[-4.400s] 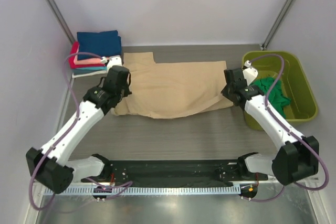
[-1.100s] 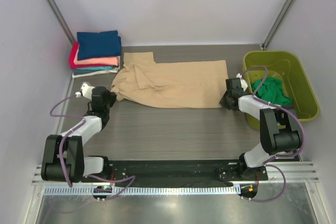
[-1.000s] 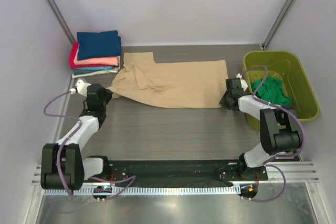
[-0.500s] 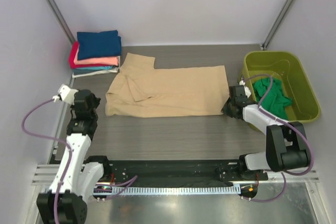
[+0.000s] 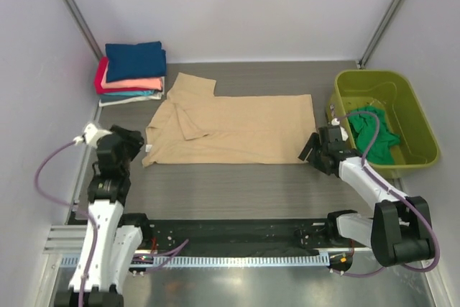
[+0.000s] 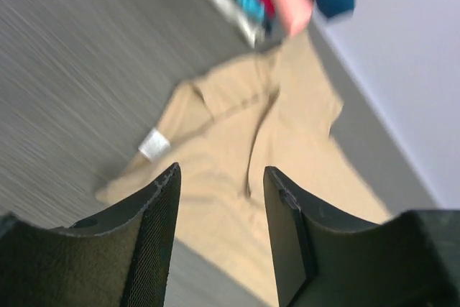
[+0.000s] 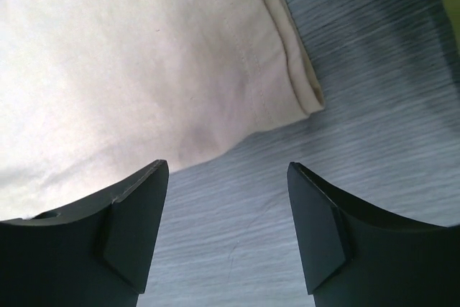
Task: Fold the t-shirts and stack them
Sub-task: Fold the tshirt
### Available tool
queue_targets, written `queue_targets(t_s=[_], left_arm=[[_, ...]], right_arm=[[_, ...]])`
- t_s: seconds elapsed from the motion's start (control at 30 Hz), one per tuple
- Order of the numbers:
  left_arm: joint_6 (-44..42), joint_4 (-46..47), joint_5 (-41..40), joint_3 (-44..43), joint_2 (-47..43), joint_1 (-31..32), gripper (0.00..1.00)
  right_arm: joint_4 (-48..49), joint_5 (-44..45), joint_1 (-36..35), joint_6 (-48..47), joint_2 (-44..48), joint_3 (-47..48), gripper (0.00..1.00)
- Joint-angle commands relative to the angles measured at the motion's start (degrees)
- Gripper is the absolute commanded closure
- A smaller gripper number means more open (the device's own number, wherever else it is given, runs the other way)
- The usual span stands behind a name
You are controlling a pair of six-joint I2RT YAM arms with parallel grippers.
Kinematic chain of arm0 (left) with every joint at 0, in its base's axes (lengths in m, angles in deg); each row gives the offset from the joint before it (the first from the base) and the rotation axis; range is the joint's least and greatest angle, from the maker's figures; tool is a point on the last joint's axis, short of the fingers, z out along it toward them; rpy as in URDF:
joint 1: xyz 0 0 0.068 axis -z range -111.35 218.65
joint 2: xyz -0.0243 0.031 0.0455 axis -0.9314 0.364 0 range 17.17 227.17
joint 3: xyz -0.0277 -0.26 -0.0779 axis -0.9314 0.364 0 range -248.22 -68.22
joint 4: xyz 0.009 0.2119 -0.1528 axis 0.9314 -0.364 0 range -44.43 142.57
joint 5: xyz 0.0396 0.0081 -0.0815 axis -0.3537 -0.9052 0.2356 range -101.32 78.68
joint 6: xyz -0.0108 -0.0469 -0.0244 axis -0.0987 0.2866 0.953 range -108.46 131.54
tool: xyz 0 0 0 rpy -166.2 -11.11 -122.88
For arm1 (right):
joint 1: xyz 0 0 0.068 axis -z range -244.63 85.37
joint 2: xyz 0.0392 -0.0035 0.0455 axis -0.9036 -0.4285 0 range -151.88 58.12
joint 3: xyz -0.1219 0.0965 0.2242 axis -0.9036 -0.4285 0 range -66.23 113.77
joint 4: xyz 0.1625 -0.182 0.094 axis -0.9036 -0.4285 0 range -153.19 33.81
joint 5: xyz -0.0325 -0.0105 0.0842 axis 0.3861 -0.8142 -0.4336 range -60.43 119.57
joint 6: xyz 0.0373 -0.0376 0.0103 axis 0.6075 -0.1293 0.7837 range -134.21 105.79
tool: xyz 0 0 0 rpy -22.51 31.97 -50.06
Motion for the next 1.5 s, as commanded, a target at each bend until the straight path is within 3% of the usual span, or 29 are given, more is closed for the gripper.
queue_targets(t_s=[0.0,0.03,0.13,0.43,0.87,1.13,1.23,1.47], left_arm=[[-3.2,8.3,20.7,1.5,12.5,-0.2,0.49],[-3.5,10.1,25.4,1.8,14.5,0.2,0.5],[-4.0,14.4,28.8,2.0,21.4,1.1,0.5],[-2.9,21.1,28.9,0.7,41.7,5.7,0.51],[0.0,23.9,25.8,6.4,51.5,6.2,0.54],[10.1,21.6,25.8,13.7,38.4,6.1,0.58],[10.8,12.1,22.5,14.0,31.5,6.1,0.63],[17.2,-11.7,18.2,15.2,-1.0,6.8,0.66]], right_arm=[[-1.1,1.5,0.7,-0.3,5.9,3.9,0.27],[-1.2,0.9,0.5,-0.6,6.4,4.3,0.27],[0.7,-2.3,0.3,-1.3,5.7,5.9,0.27],[9.5,-8.9,-1.4,-3.1,-11.1,12.2,0.31],[14.1,-3.3,-2.0,-1.2,-21.1,7.9,0.34],[8.9,-0.3,-2.1,4.0,-11.4,2.9,0.35],[6.1,-1.5,-2.3,6.0,-6.8,1.3,0.33],[1.1,-8.3,-3.3,10.4,4.8,-6.7,0.33]])
